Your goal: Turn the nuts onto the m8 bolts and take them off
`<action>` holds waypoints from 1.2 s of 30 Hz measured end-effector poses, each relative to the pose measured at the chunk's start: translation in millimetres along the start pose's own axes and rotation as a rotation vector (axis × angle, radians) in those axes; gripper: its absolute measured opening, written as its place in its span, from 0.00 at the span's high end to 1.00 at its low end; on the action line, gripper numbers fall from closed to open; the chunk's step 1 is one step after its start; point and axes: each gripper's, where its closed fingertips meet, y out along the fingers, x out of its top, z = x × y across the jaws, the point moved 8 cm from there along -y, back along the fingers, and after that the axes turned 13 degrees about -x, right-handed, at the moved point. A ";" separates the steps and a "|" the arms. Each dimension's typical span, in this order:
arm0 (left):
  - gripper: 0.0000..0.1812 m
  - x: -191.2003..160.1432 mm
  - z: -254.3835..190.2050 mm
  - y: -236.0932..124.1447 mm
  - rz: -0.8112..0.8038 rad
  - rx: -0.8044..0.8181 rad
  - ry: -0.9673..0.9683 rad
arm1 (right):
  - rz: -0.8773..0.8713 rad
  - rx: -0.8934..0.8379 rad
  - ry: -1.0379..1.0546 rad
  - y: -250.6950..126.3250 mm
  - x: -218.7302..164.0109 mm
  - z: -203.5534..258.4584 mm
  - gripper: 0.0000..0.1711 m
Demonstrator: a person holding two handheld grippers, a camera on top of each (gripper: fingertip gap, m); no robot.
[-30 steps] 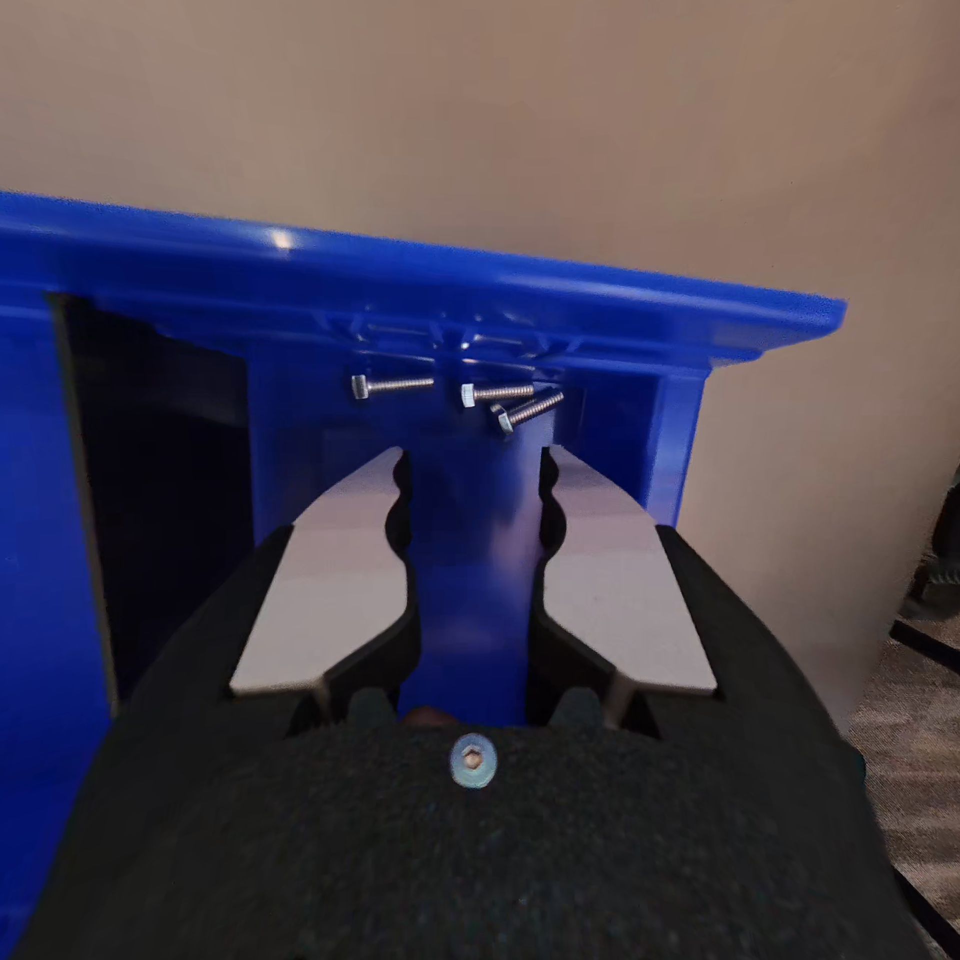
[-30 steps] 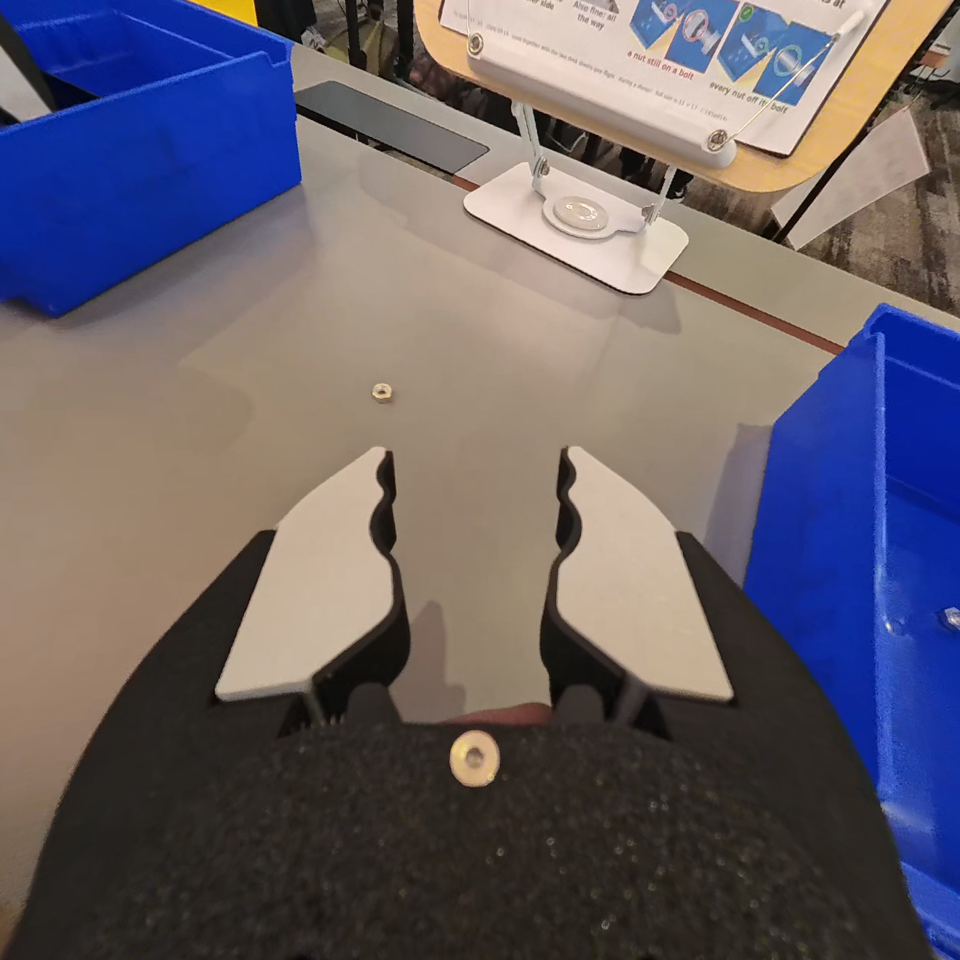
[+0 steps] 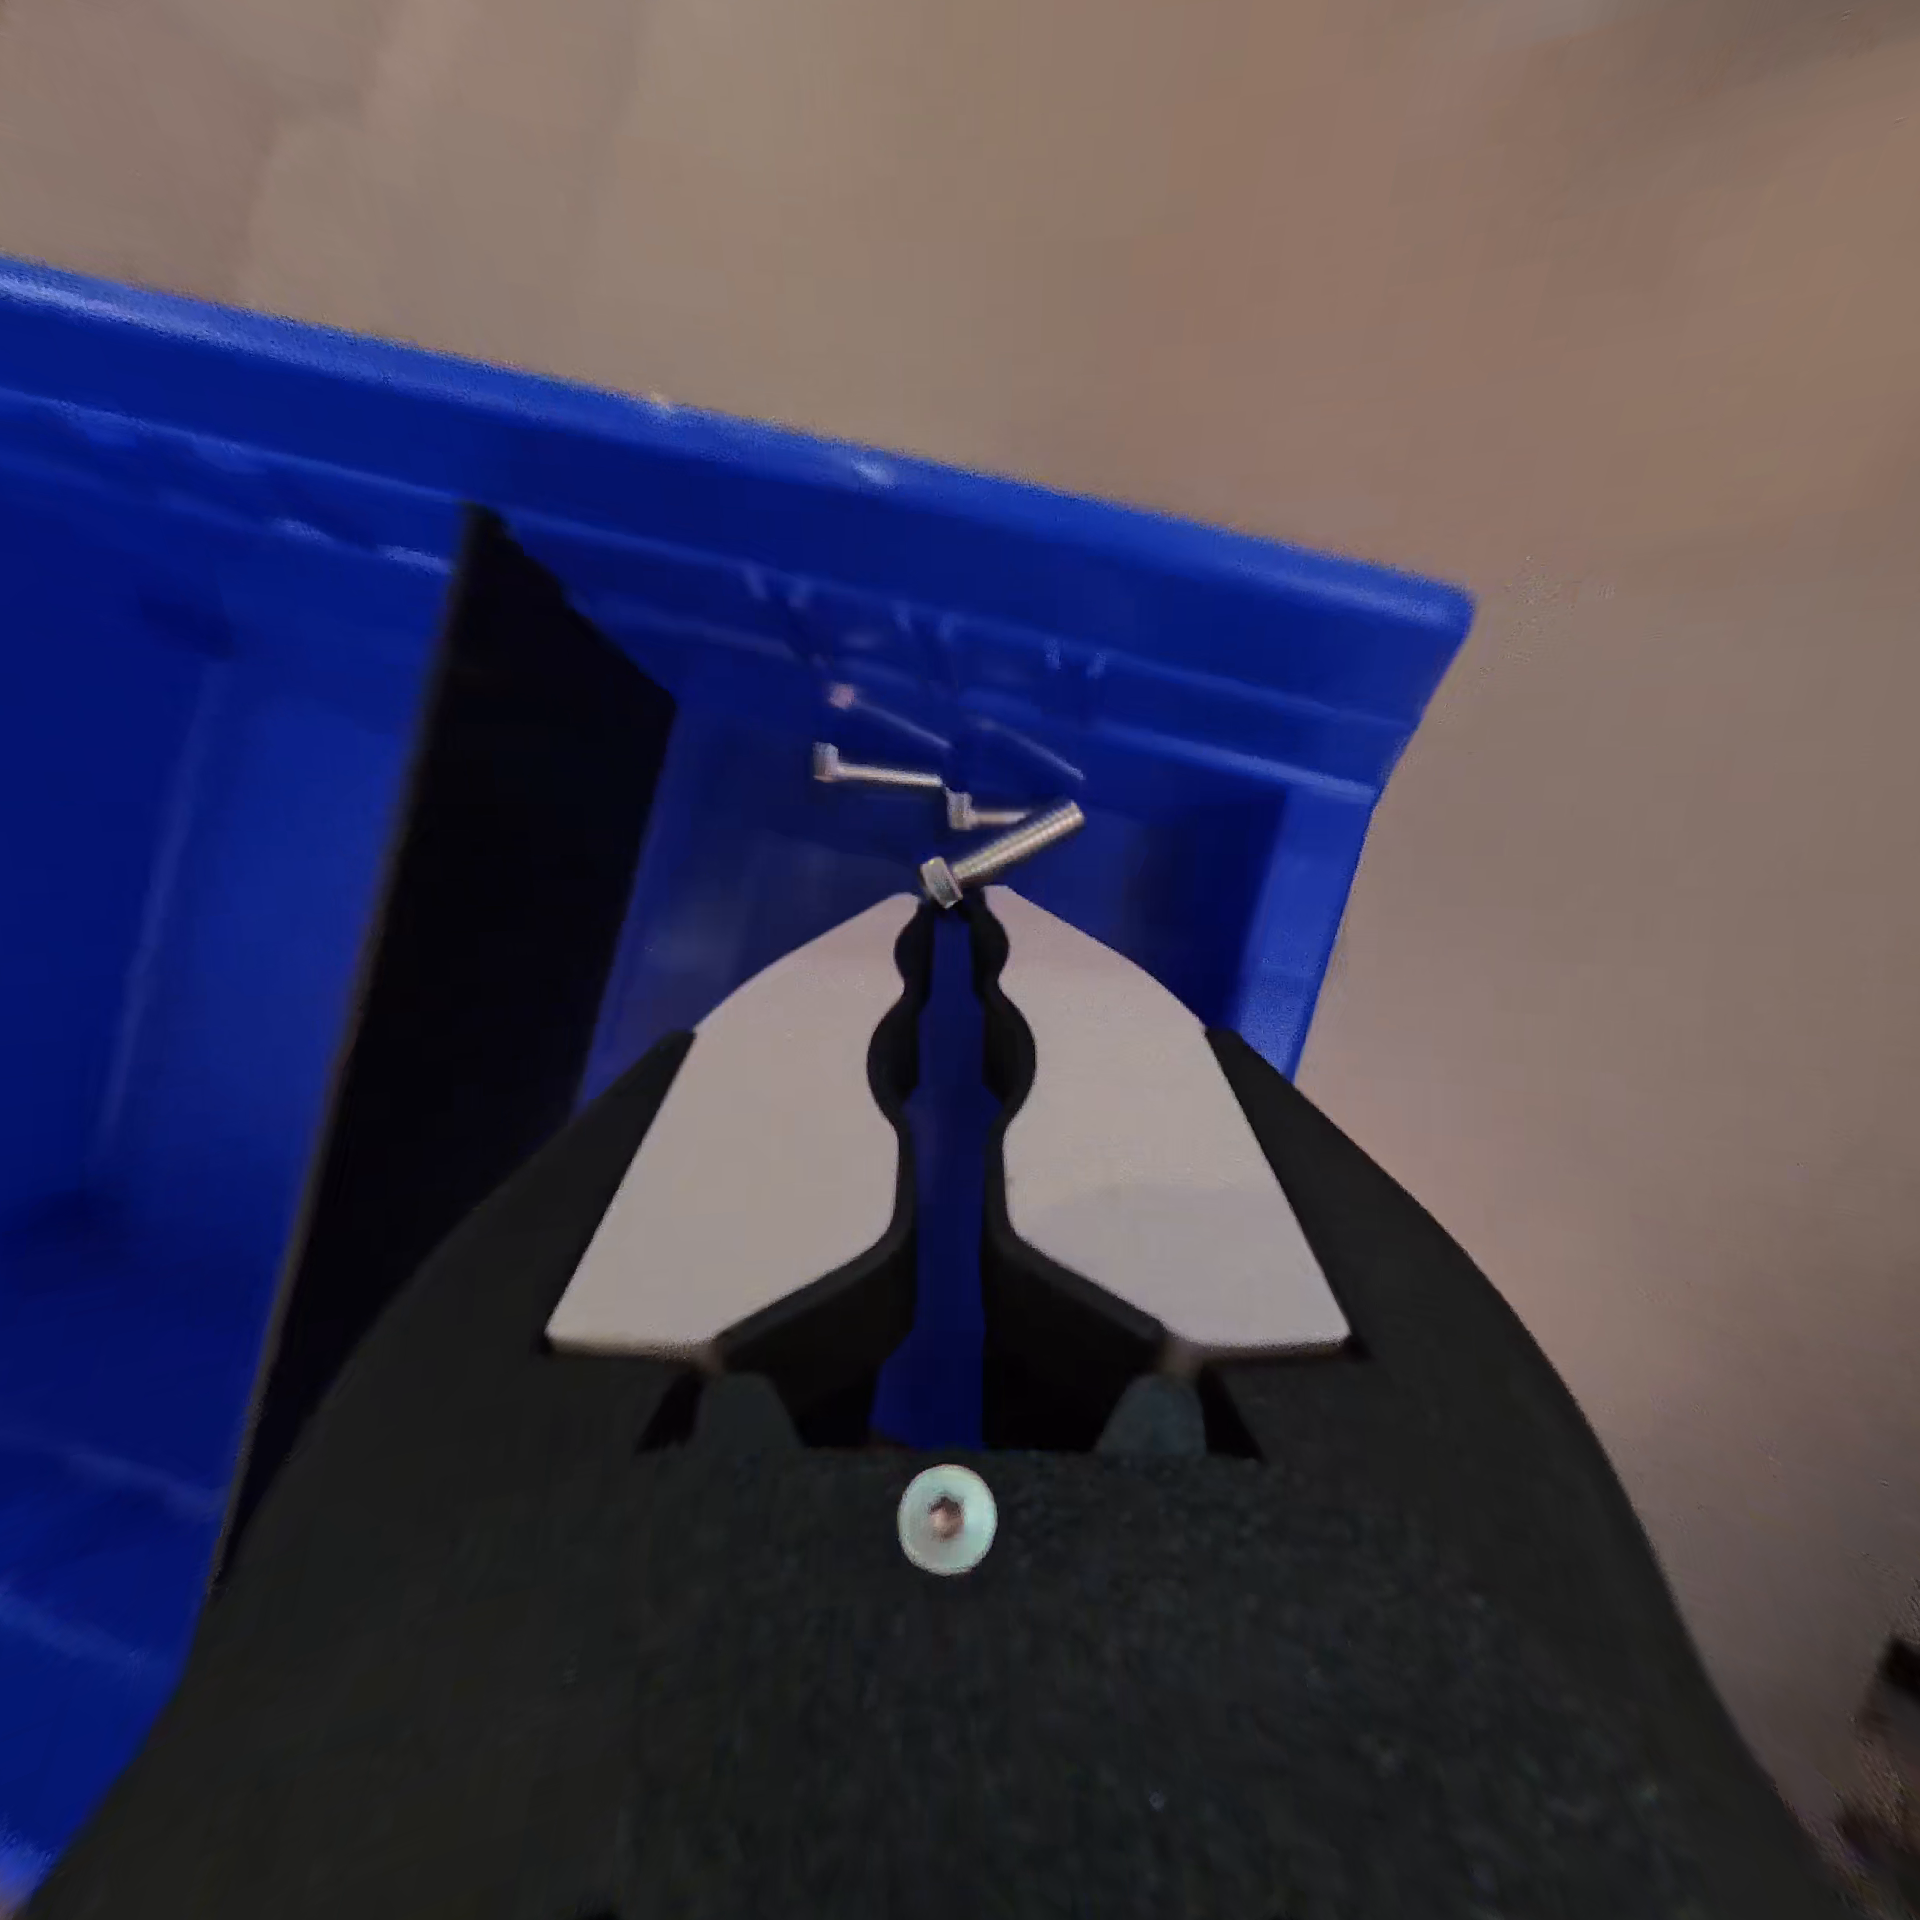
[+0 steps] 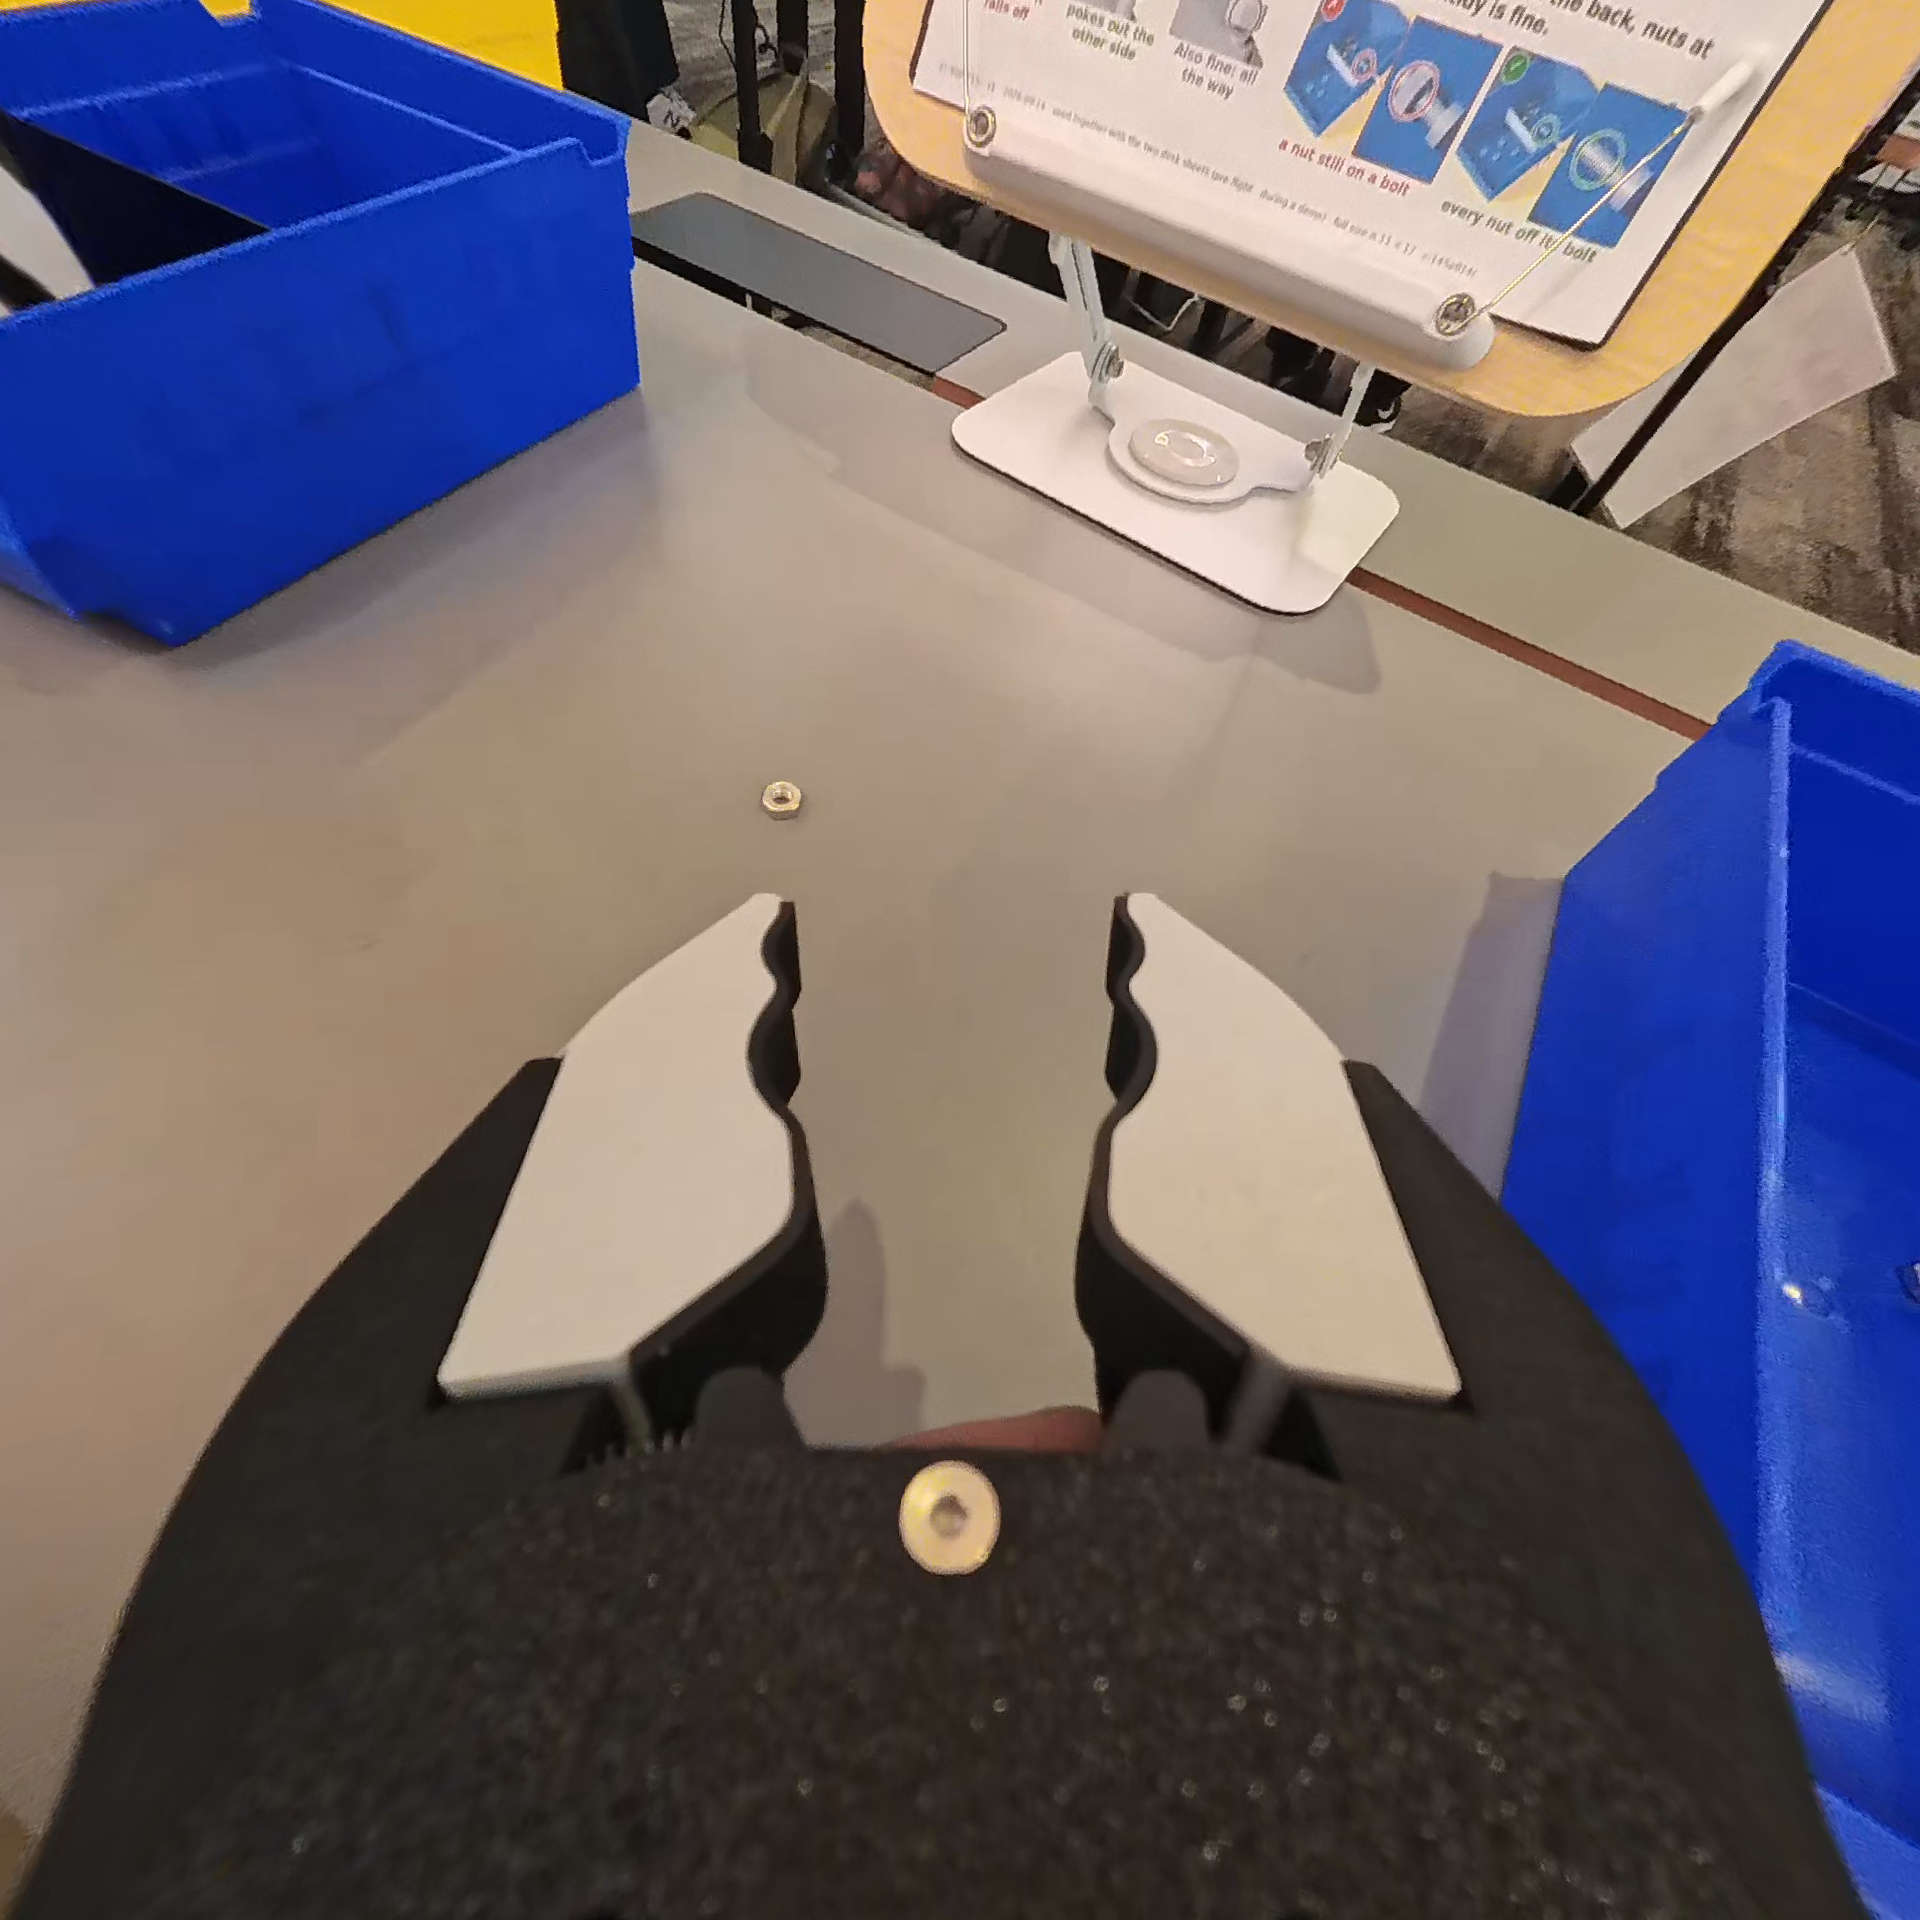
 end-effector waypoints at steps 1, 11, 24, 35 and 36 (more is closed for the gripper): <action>0.96 3.8 -3.4 -8.2 -0.040 0.054 0.001 | -0.002 0.000 0.003 -0.6 -0.2 -0.4 0.67; 0.96 47.5 -103.6 -42.2 -0.495 0.472 -0.033 | -0.030 0.021 0.024 -7.9 -5.4 -0.5 0.67; 0.96 62.6 -166.1 66.8 -0.651 0.441 -0.231 | -0.015 0.051 0.002 -22.2 -20.1 4.1 0.68; 0.96 78.8 -139.1 63.1 -0.680 0.493 -0.286 | 0.193 0.165 -0.130 39.7 -13.8 29.1 0.67; 0.96 81.0 -137.4 64.8 -0.676 0.477 -0.283 | 0.227 0.191 -0.168 52.9 -12.5 35.2 0.67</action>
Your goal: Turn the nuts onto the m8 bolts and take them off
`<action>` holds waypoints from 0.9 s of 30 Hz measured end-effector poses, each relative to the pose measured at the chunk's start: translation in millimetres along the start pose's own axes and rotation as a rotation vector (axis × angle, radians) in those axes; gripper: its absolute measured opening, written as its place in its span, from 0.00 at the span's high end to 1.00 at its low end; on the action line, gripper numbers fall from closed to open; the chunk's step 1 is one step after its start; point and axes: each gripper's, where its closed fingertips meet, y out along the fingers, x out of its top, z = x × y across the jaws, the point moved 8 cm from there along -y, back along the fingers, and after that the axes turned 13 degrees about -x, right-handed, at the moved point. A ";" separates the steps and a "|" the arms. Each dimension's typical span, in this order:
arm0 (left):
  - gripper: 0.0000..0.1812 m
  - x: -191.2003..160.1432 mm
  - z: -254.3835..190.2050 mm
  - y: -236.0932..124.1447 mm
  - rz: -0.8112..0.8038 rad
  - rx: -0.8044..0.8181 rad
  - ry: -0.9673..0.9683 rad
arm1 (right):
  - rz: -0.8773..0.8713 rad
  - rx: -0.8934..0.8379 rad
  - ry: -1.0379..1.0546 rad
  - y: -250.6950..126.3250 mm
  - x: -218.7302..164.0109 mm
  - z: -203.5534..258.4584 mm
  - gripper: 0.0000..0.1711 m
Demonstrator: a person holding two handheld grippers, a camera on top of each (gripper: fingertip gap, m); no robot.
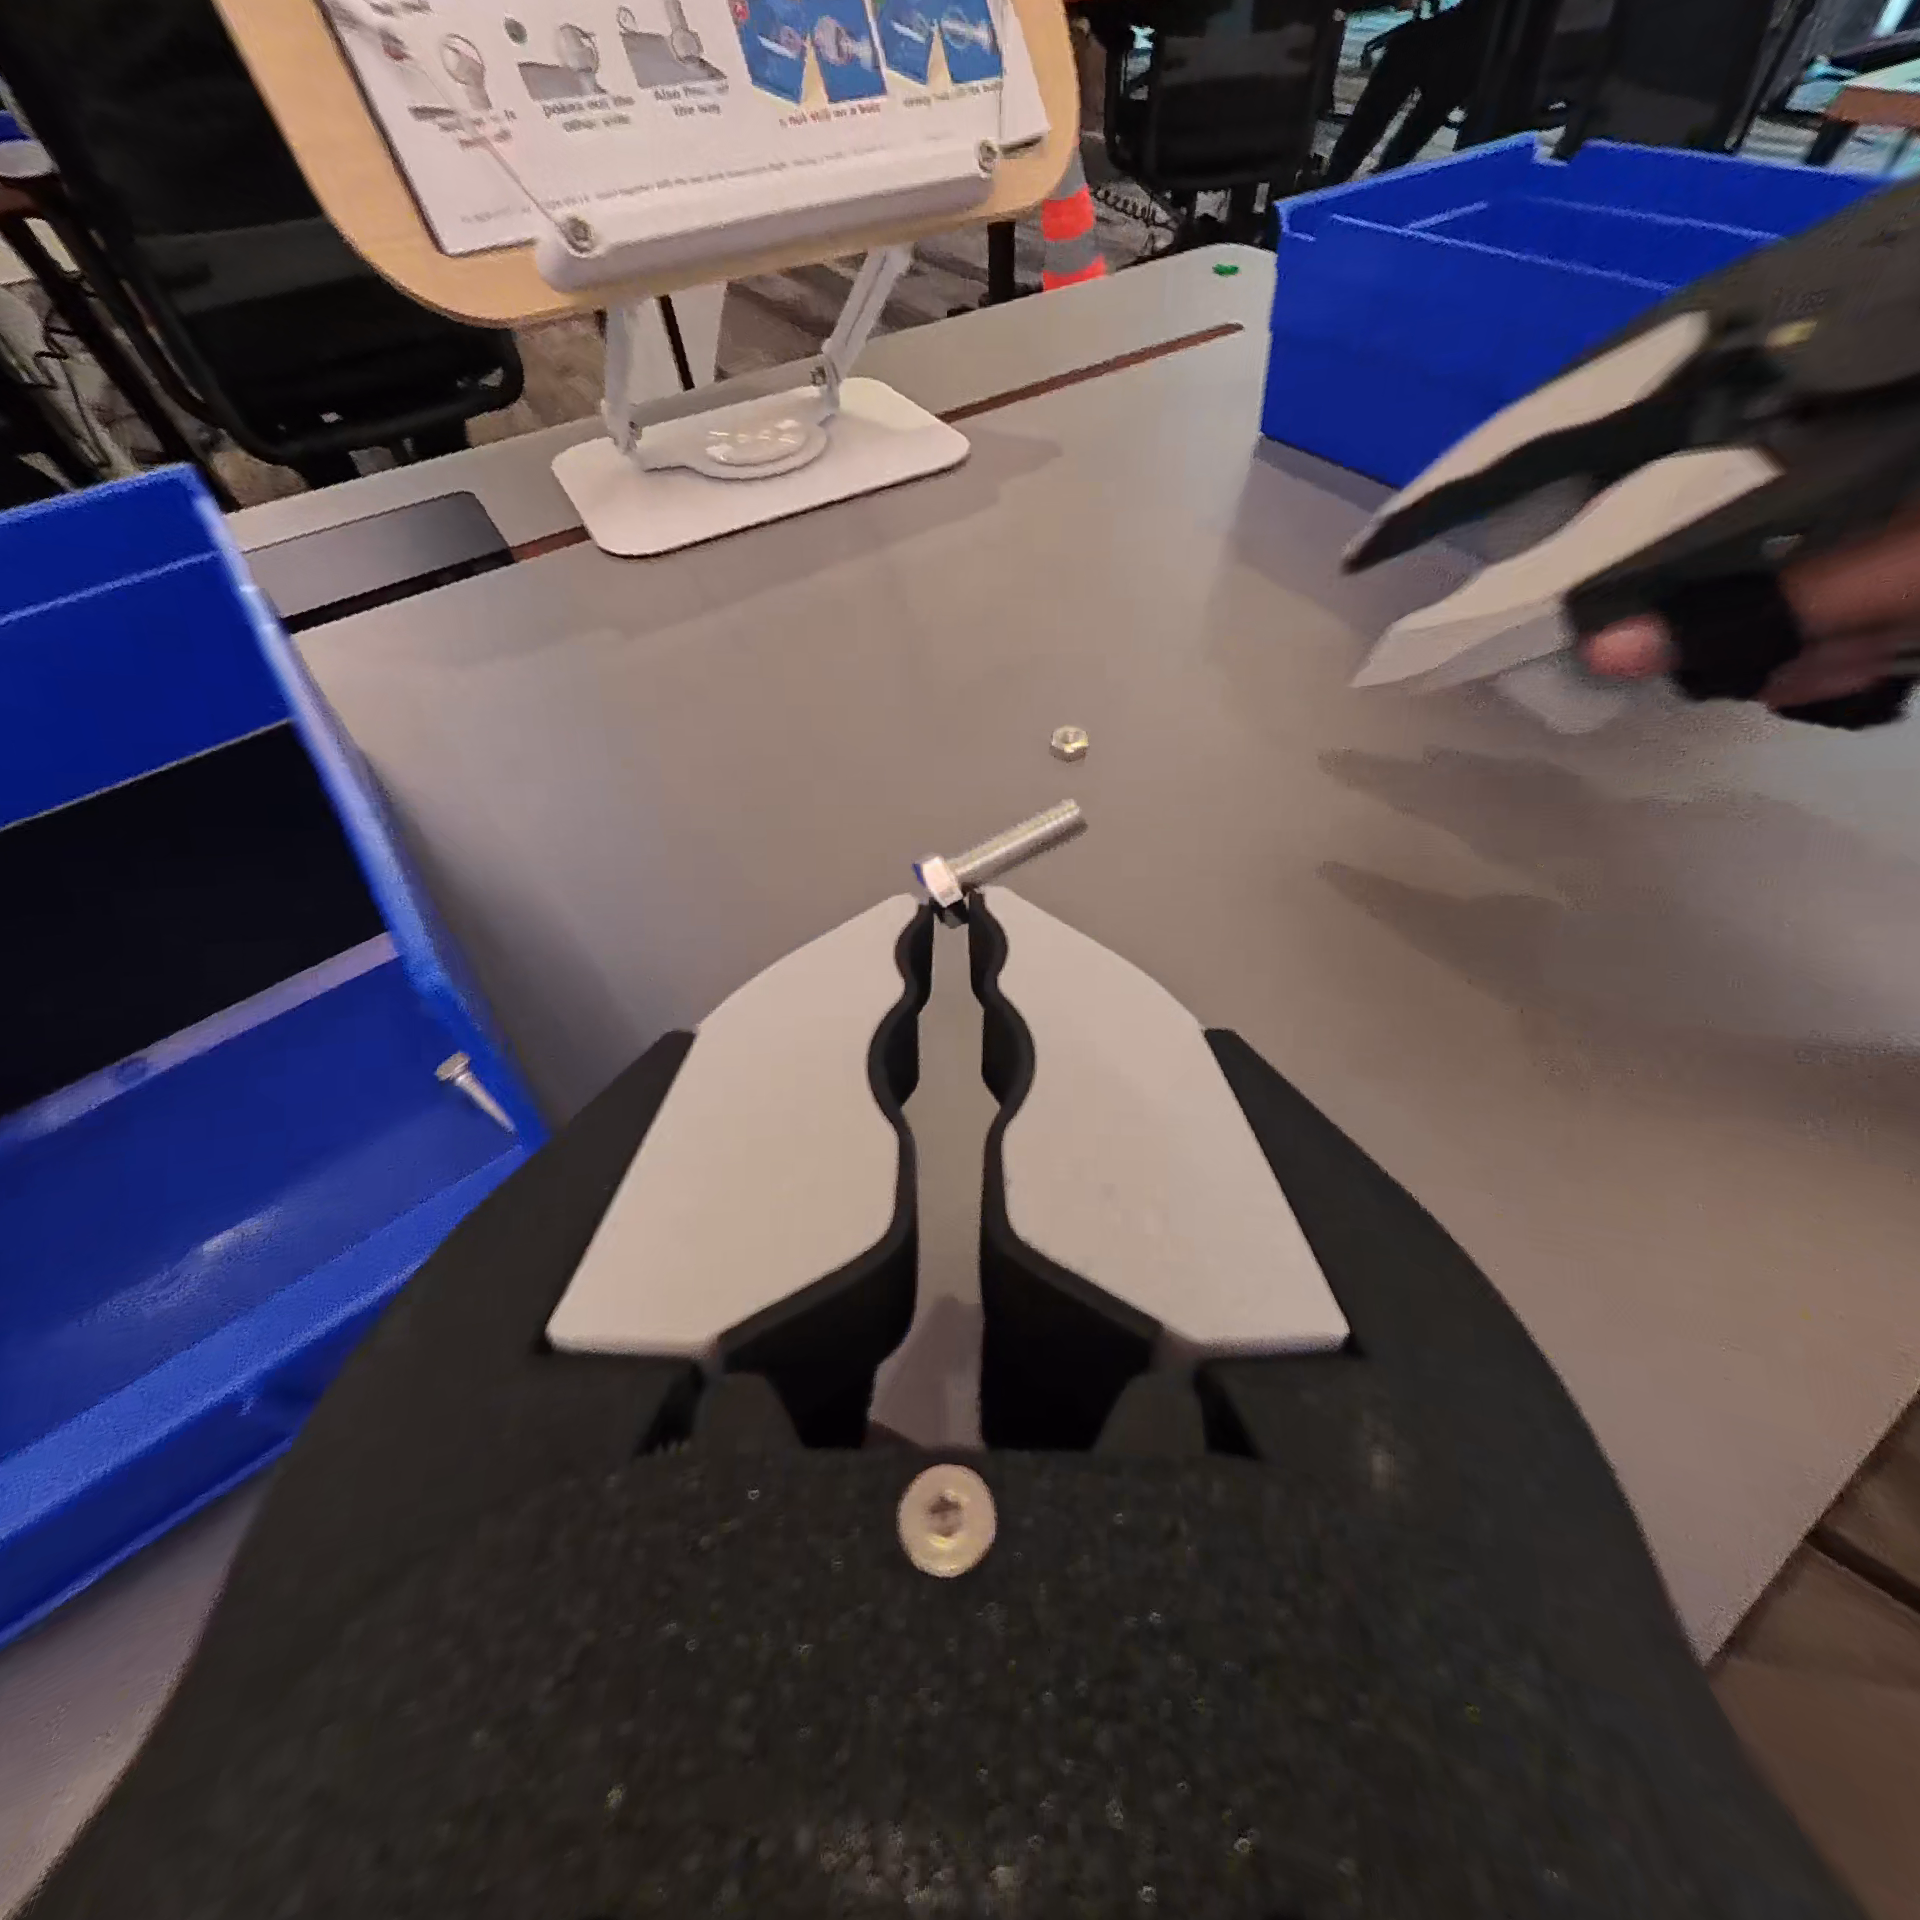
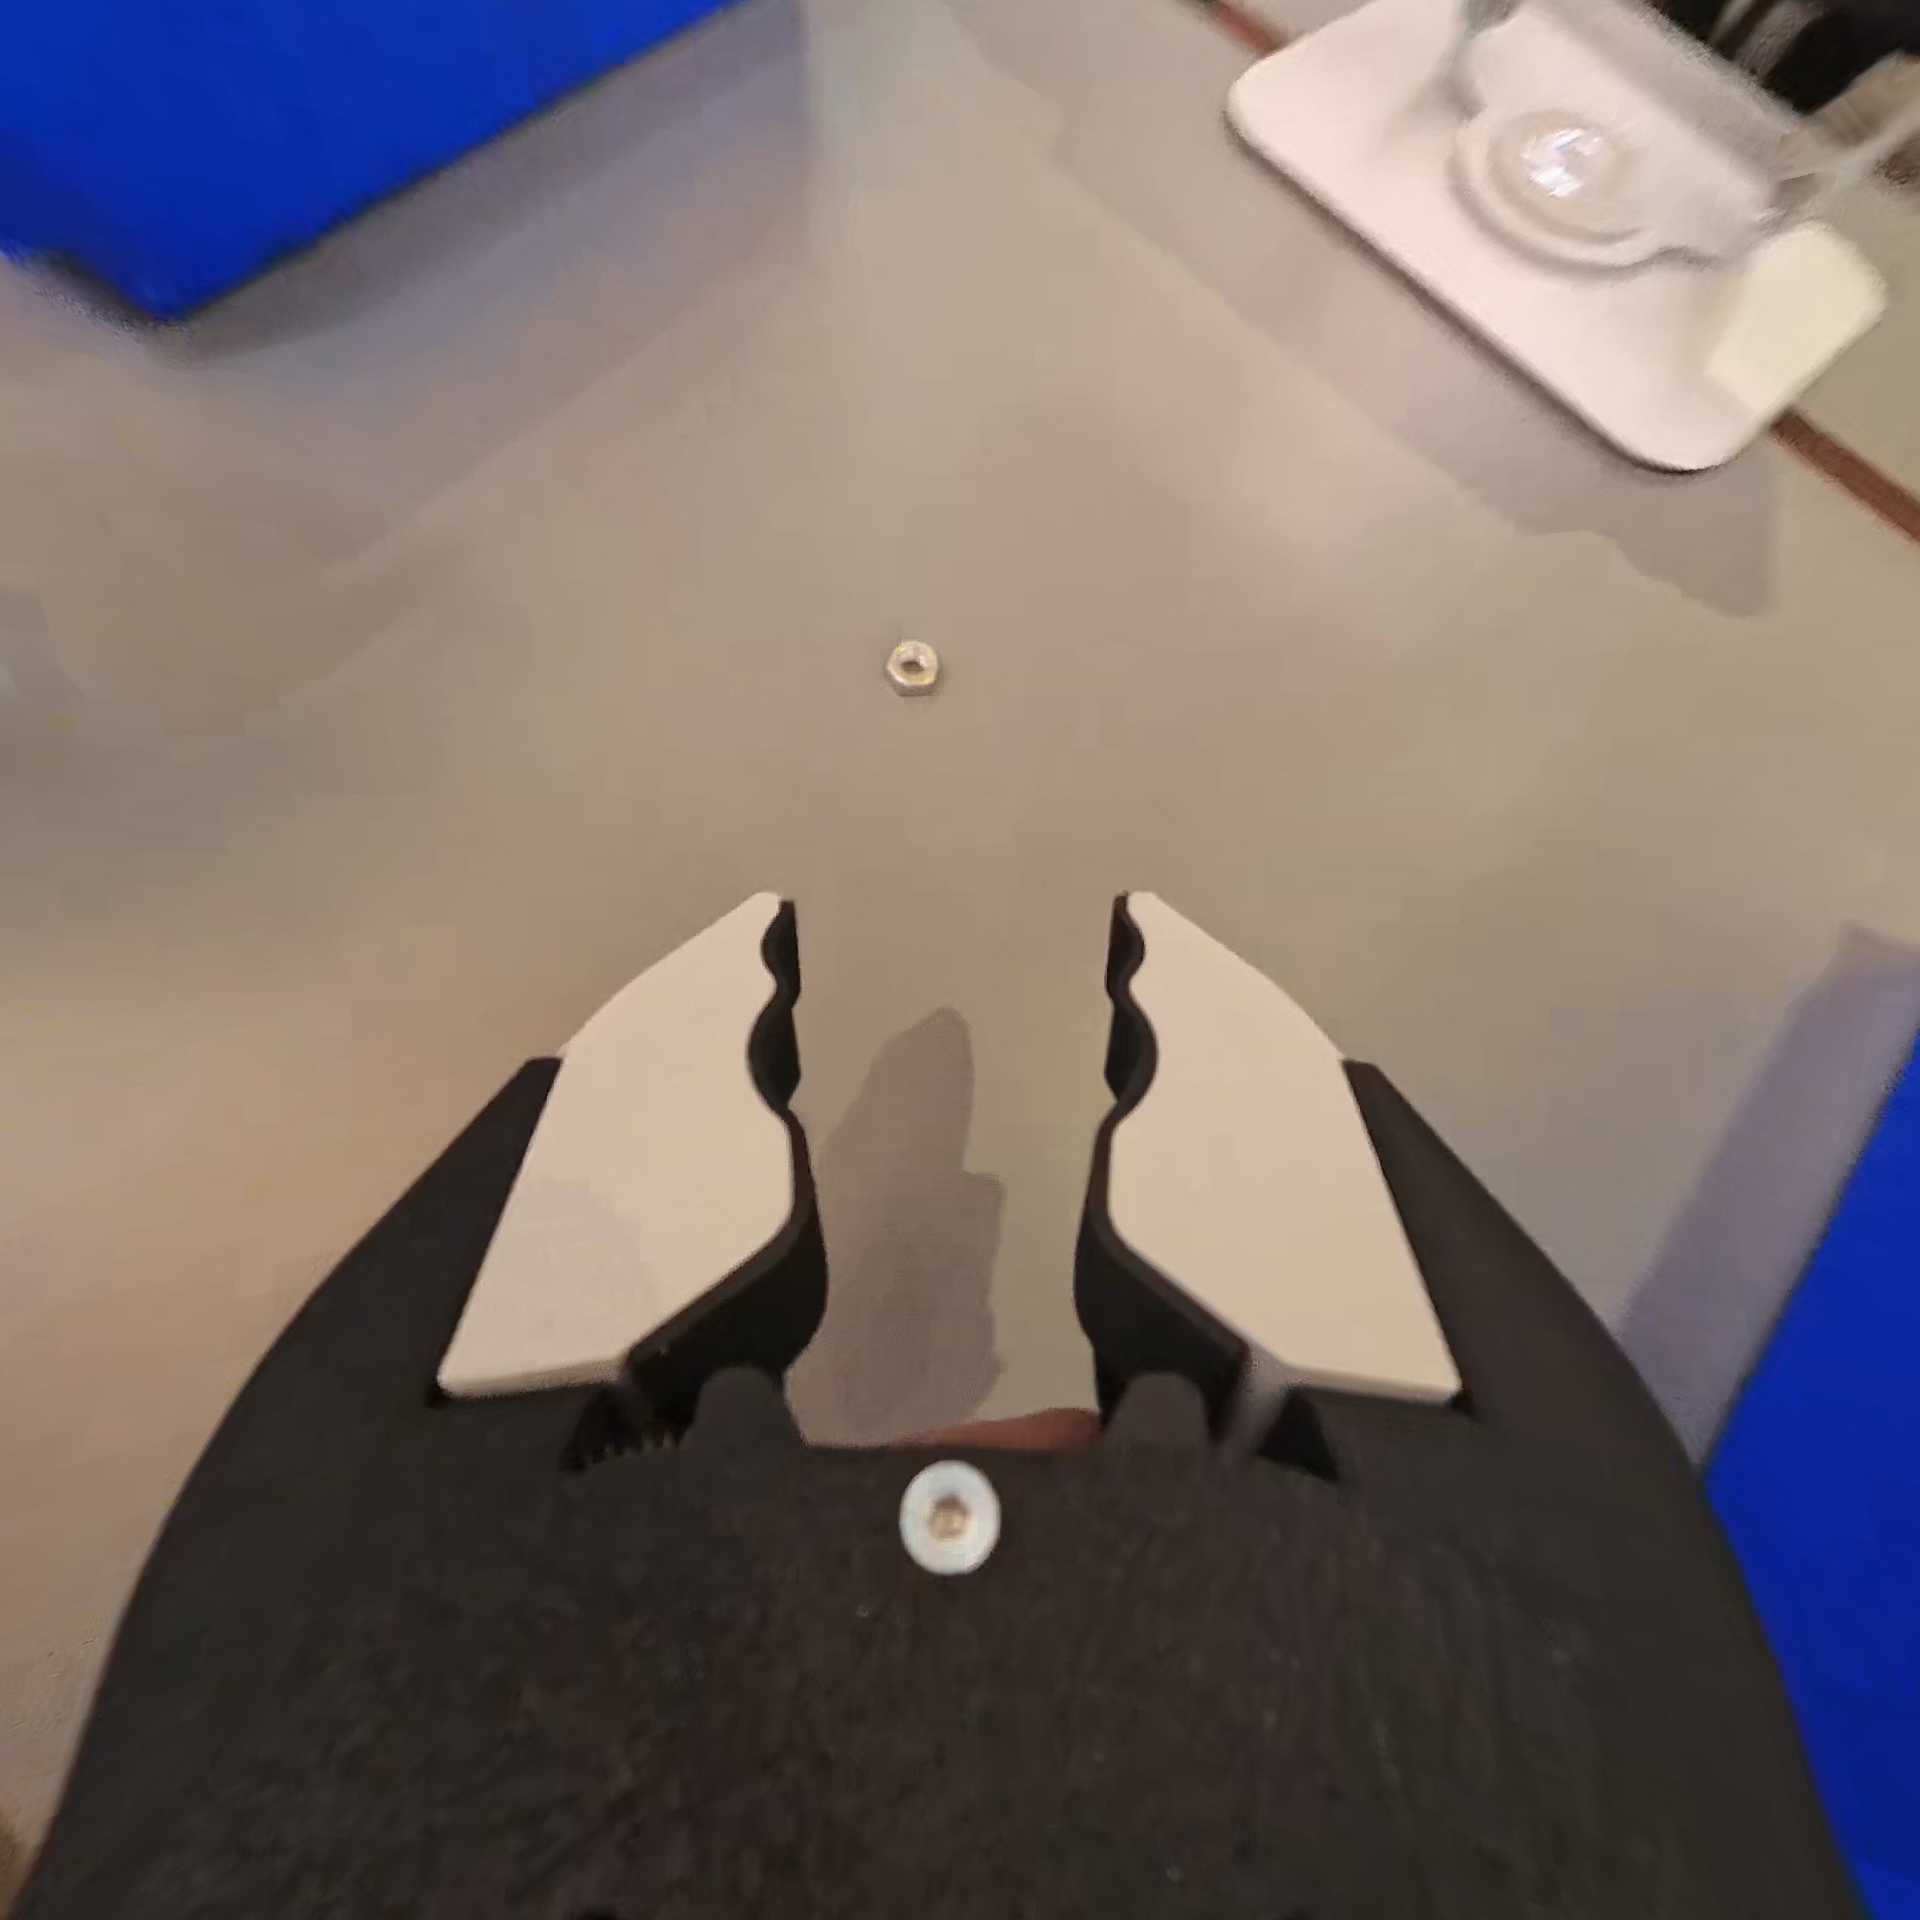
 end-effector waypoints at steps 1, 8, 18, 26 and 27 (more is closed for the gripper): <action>0.96 0.7 0.1 3.2 0.009 -0.014 0.005 | 0.029 0.027 -0.036 14.1 6.1 3.2 0.67; 0.96 5.8 5.7 13.9 0.014 -0.054 0.005 | 0.180 0.201 -0.215 85.5 31.4 18.5 0.76; 0.96 0.2 25.1 18.6 0.009 -0.079 -0.044 | 0.204 0.282 -0.224 101.1 41.3 20.3 0.92; 0.96 7.9 29.4 22.8 0.002 -0.064 -0.017 | 0.025 0.208 -0.189 64.3 50.6 7.4 0.93; 0.96 9.4 29.8 22.7 -0.003 -0.055 -0.014 | -0.027 0.185 -0.166 51.3 53.6 4.7 0.93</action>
